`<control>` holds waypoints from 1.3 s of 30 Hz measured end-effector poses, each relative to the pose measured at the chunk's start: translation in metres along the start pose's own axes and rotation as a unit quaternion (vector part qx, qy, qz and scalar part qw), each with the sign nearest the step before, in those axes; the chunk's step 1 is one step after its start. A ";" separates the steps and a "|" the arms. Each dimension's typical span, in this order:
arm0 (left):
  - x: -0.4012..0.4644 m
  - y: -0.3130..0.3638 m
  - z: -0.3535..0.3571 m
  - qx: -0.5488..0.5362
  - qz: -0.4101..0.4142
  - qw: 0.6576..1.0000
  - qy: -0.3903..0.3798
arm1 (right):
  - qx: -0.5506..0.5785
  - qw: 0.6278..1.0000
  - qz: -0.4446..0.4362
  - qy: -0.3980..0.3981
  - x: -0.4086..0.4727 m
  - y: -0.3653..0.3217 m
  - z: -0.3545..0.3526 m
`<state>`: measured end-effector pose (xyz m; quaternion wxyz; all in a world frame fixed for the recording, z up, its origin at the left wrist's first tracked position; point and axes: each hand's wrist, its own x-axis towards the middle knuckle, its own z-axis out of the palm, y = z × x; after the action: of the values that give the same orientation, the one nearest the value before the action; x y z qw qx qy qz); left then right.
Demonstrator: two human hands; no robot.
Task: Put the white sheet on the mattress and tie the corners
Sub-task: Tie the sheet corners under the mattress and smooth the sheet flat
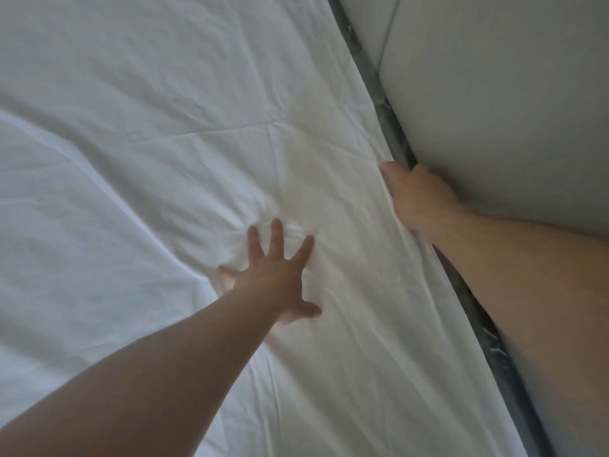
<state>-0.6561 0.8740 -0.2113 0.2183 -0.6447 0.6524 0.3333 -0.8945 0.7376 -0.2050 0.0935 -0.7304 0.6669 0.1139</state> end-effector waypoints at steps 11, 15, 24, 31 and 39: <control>0.001 0.006 -0.010 -0.035 0.015 0.999 0.026 | -0.178 0.984 0.000 0.027 0.015 -0.002 -0.005; 0.019 -0.011 -0.038 -0.057 -0.043 0.996 0.058 | -0.161 0.986 0.032 0.034 0.030 -0.013 -0.015; 0.064 -0.018 -0.069 -0.071 -0.086 0.990 0.087 | -0.190 0.980 0.036 -0.048 0.057 -0.028 -0.024; 0.146 -0.048 -0.160 -0.048 -0.118 0.979 0.162 | -0.177 0.976 -0.117 -0.053 0.112 -0.042 -0.038; 0.200 -0.058 -0.172 -0.037 -0.137 0.982 0.123 | -0.116 0.987 -0.106 0.031 0.204 -0.059 -0.068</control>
<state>-0.5884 0.6144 -0.2455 0.1558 -0.7715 0.5675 0.2418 -0.8159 0.5291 -0.2004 -0.0005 -0.8062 0.5703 0.1574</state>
